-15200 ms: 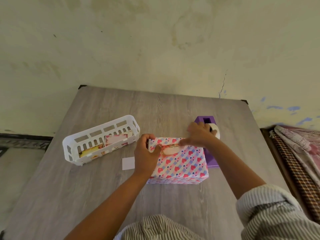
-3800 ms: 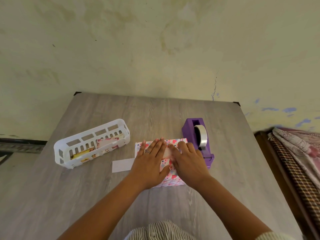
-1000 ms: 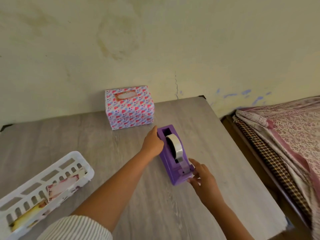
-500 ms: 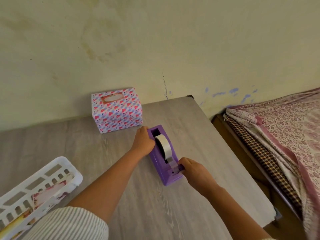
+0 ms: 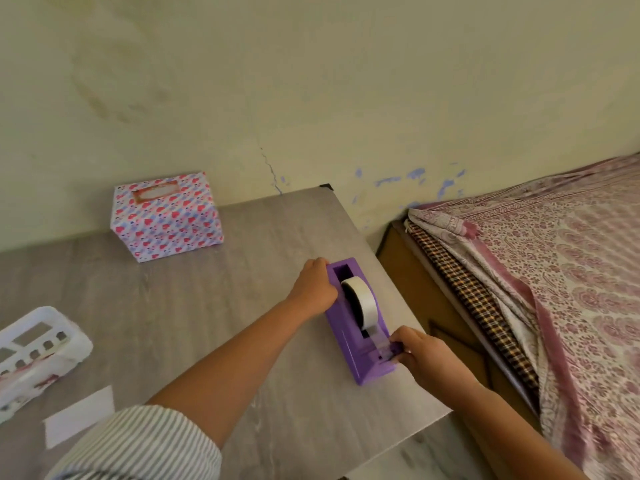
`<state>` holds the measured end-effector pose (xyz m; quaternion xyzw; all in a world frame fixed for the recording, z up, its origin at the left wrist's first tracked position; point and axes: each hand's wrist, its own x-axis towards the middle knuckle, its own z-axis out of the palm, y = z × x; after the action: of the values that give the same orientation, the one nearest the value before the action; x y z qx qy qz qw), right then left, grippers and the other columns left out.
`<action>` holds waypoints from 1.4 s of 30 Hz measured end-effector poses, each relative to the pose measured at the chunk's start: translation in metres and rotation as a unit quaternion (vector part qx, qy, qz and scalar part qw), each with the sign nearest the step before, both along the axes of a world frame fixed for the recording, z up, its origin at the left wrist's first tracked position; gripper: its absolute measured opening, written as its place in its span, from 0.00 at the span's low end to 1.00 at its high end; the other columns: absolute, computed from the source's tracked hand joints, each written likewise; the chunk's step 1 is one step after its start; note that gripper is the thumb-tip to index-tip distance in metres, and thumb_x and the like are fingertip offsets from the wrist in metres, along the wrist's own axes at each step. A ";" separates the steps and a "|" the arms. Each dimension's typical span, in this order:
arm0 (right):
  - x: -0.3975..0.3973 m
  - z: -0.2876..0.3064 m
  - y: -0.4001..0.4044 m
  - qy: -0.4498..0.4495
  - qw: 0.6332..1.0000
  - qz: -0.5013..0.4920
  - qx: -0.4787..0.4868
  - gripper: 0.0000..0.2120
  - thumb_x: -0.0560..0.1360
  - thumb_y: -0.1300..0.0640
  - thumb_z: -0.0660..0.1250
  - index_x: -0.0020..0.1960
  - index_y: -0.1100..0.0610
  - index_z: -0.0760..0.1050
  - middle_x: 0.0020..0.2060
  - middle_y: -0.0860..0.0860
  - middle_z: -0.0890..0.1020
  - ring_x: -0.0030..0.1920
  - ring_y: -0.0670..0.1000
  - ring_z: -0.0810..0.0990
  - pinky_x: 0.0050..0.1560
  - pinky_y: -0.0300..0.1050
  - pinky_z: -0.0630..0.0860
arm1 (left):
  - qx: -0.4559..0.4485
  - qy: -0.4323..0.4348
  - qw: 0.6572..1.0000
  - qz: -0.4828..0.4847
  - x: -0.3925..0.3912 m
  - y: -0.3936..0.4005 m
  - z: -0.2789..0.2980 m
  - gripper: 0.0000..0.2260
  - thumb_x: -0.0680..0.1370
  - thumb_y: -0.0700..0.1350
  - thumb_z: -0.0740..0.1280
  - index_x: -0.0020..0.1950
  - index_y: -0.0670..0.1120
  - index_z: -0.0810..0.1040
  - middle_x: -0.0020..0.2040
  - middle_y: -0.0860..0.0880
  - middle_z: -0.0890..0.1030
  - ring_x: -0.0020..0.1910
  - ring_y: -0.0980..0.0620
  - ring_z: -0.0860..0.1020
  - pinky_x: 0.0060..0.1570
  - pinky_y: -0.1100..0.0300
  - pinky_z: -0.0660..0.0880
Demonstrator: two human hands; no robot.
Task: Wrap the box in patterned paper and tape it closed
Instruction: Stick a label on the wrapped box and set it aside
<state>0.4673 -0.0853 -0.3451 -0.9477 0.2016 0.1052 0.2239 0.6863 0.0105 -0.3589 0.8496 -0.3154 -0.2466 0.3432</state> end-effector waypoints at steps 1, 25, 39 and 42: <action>-0.009 0.000 -0.010 0.008 1.000 -0.004 0.001 0.08 0.79 0.58 0.61 0.52 0.45 0.68 0.49 0.41 0.76 0.48 0.43 0.76 0.50 0.37 0.76 | 0.003 0.000 1.000 -0.003 -0.009 -0.010 -0.001 0.16 0.73 0.34 0.61 0.60 0.40 0.71 0.60 0.41 0.71 0.54 0.45 0.74 0.50 0.60 0.69; -0.029 0.012 -0.049 0.083 0.989 0.016 -0.122 0.32 0.74 0.39 0.64 0.73 0.44 0.55 0.69 0.42 0.67 0.62 0.43 0.72 0.41 0.30 0.70 | -0.063 -0.025 0.997 0.023 -0.052 -0.014 -0.032 0.27 0.76 0.33 0.59 0.75 0.42 0.57 0.73 0.45 0.60 0.71 0.48 0.63 0.66 0.63 0.62; 0.190 -0.031 0.227 -0.144 0.942 0.298 0.058 0.14 0.78 0.44 0.60 0.57 0.49 0.77 0.53 0.45 0.78 0.55 0.49 0.75 0.51 0.45 0.75 | -0.056 -0.166 0.930 0.324 -0.015 0.327 -0.045 0.23 0.74 0.33 0.62 0.69 0.42 0.67 0.68 0.45 0.69 0.65 0.56 0.67 0.62 0.74 0.57; 0.229 -0.049 0.302 -0.086 0.950 0.297 0.039 0.17 0.78 0.47 0.61 0.64 0.51 0.73 0.59 0.48 0.75 0.61 0.51 0.71 0.55 0.49 0.74 | -0.060 -0.191 0.894 0.401 -0.012 0.395 -0.042 0.24 0.73 0.30 0.64 0.69 0.40 0.67 0.68 0.44 0.69 0.66 0.50 0.67 0.63 0.62 0.63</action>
<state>0.6959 0.2164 -0.3938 -0.9609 -0.1127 0.0929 0.2354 0.6739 0.4052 -0.4007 0.9126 -0.0210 0.0981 0.3964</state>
